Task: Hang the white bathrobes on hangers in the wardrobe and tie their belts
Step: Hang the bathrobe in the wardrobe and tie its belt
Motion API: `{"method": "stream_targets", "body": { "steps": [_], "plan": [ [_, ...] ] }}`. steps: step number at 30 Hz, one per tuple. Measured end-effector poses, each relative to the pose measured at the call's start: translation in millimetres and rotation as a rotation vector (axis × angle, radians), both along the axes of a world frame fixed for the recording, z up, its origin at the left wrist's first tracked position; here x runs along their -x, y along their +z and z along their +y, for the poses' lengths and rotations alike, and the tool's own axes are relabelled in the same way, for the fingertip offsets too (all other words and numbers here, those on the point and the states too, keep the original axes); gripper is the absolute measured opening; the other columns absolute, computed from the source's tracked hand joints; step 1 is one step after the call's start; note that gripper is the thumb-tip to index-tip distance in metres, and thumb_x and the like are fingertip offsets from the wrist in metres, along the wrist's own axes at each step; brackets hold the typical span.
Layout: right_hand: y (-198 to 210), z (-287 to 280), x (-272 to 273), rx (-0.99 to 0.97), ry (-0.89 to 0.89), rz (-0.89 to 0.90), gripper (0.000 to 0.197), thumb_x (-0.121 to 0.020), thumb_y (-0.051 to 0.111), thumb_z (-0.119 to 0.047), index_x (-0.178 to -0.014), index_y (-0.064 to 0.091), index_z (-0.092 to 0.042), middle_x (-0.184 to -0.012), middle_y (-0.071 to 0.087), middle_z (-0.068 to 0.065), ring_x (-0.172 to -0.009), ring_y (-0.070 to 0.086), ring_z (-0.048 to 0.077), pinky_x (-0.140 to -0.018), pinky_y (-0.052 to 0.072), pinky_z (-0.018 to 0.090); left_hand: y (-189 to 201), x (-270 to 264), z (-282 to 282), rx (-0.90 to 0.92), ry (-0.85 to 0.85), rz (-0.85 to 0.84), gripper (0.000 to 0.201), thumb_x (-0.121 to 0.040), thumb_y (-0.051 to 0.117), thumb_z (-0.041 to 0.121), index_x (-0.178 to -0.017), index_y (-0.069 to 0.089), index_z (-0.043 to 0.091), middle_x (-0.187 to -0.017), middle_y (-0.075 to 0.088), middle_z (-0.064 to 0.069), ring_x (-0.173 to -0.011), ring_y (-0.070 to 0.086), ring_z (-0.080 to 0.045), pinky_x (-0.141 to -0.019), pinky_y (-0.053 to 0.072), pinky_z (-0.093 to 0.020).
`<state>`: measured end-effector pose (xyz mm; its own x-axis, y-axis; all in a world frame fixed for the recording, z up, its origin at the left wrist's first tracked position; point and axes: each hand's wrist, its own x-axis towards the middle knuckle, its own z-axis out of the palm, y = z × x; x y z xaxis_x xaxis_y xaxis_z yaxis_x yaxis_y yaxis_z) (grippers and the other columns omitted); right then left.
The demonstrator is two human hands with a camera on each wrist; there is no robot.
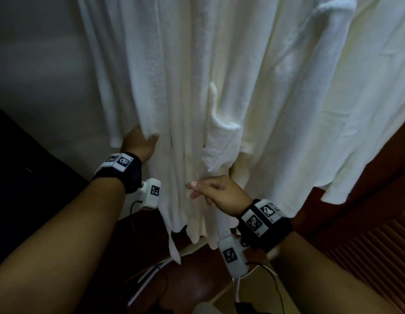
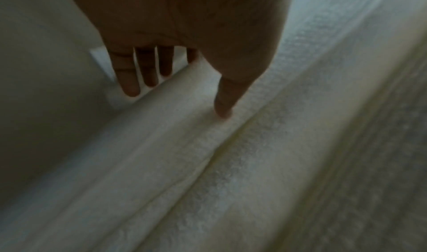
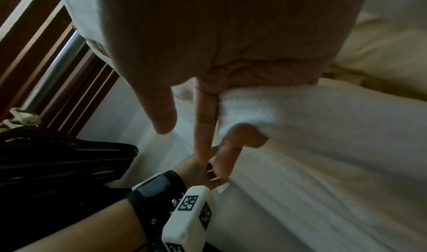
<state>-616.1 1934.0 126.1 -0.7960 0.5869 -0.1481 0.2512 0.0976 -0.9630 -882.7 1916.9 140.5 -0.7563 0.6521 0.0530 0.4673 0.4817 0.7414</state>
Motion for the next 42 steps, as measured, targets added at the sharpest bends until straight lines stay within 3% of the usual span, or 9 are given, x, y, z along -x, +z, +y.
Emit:
{"method": "stream_targets", "body": {
  "steps": [4, 9, 12, 15, 18, 22, 31, 34, 42],
  "plan": [
    [-11.1, 3.4, 14.7, -0.225, -0.023, -0.177, 0.066, -0.080, 0.073, -0.045, -0.140, 0.050, -0.026, -0.104, 0.065, -0.009, -0.099, 0.060, 0.004, -0.088, 0.042, 0.013, 22.6, -42.7, -17.5, 0.056, -0.286, 0.159, 0.045, -0.086, 0.067, 0.036, -0.120, 0.066, 0.006, -0.120, 0.067, -0.013, -0.112, 0.063, -0.027, -0.088, 0.046, -0.025],
    [-24.7, -0.1, 35.4, -0.520, -0.223, -0.245, 0.037, -0.083, 0.068, -0.046, -0.110, 0.066, -0.020, -0.102, 0.071, 0.001, -0.094, 0.065, 0.016, -0.070, 0.042, 0.013, 29.8, -87.5, -47.3, -0.105, -0.653, -0.188, 0.021, -0.082, 0.065, 0.013, -0.101, 0.071, 0.009, -0.097, 0.074, -0.002, -0.091, 0.070, -0.012, -0.081, 0.056, -0.028],
    [-29.6, 4.1, 31.1, -0.528, -0.286, -0.282, 0.023, -0.094, 0.056, -0.027, -0.090, 0.067, -0.007, -0.091, 0.070, 0.013, -0.086, 0.065, 0.029, -0.066, 0.042, 0.025, 5.3, -57.9, -57.5, -0.378, -0.249, -0.421, 0.020, -0.072, 0.047, -0.001, -0.077, 0.062, 0.013, -0.069, 0.069, 0.001, -0.066, 0.068, -0.018, -0.060, 0.051, -0.029],
    [-27.4, 6.0, 18.8, -0.482, -0.223, -0.297, 0.025, -0.095, 0.054, -0.021, -0.091, 0.067, -0.001, -0.082, 0.065, 0.009, -0.074, 0.057, 0.022, -0.064, 0.039, 0.026, -45.1, -21.6, -69.4, -0.220, 0.172, -0.153, 0.026, -0.069, 0.058, 0.010, -0.095, 0.057, 0.012, -0.096, 0.065, -0.014, -0.089, 0.064, -0.033, -0.078, 0.050, -0.037],
    [-25.1, 8.1, 11.1, -0.450, -0.197, -0.310, 0.024, -0.093, 0.056, -0.023, -0.092, 0.067, -0.001, -0.084, 0.066, 0.009, -0.073, 0.054, 0.019, -0.065, 0.041, 0.026, -85.6, -25.6, -76.2, -0.047, 0.006, -0.231, 0.077, -0.074, 0.068, 0.009, -0.143, 0.032, 0.008, -0.139, 0.044, -0.017, -0.125, 0.048, -0.033, -0.105, 0.041, -0.041],
    [-22.6, 10.7, 1.5, -0.351, -0.147, -0.294, 0.024, -0.089, 0.060, -0.020, -0.085, 0.066, 0.003, -0.081, 0.067, 0.016, -0.071, 0.060, 0.025, -0.067, 0.049, 0.034, -98.9, -41.2, -76.2, -0.098, -0.269, -0.343, 0.096, -0.081, 0.071, 0.021, -0.153, 0.007, 0.025, -0.151, 0.031, 0.004, -0.136, 0.032, -0.013, -0.111, 0.032, -0.035],
    [-20.7, 12.2, -12.6, -0.342, -0.185, -0.314, 0.042, -0.075, 0.046, -0.034, -0.073, 0.057, 0.006, -0.071, 0.062, 0.021, -0.065, 0.058, 0.033, -0.060, 0.048, 0.042, -69.8, -46.3, -46.7, -0.126, -0.303, -0.379, 0.060, -0.091, 0.065, 0.012, -0.143, 0.034, 0.014, -0.129, 0.048, 0.006, -0.120, 0.047, -0.011, -0.092, 0.040, -0.026],
    [-23.8, 15.4, -16.6, -0.368, -0.265, -0.343, 0.031, -0.087, 0.050, -0.024, -0.066, 0.056, -0.002, -0.064, 0.059, 0.012, -0.059, 0.056, 0.026, -0.054, 0.043, 0.035, -67.4, -48.7, -51.1, -0.088, -0.337, -0.321, 0.024, -0.087, 0.068, 0.027, -0.108, 0.060, 0.018, -0.109, 0.061, -0.002, -0.108, 0.057, -0.018, -0.083, 0.044, -0.026],
    [-22.4, 28.1, -26.6, -0.479, -0.330, -0.447, 0.023, -0.091, 0.048, -0.029, -0.069, 0.051, -0.021, -0.076, 0.062, 0.001, -0.076, 0.059, 0.025, -0.066, 0.043, 0.031, -73.4, -12.4, -94.7, -0.124, 0.075, 0.193, 0.034, -0.082, 0.048, 0.030, -0.097, 0.073, 0.013, -0.094, 0.072, -0.016, -0.088, 0.067, -0.035, -0.077, 0.051, -0.035]
  ]
}}
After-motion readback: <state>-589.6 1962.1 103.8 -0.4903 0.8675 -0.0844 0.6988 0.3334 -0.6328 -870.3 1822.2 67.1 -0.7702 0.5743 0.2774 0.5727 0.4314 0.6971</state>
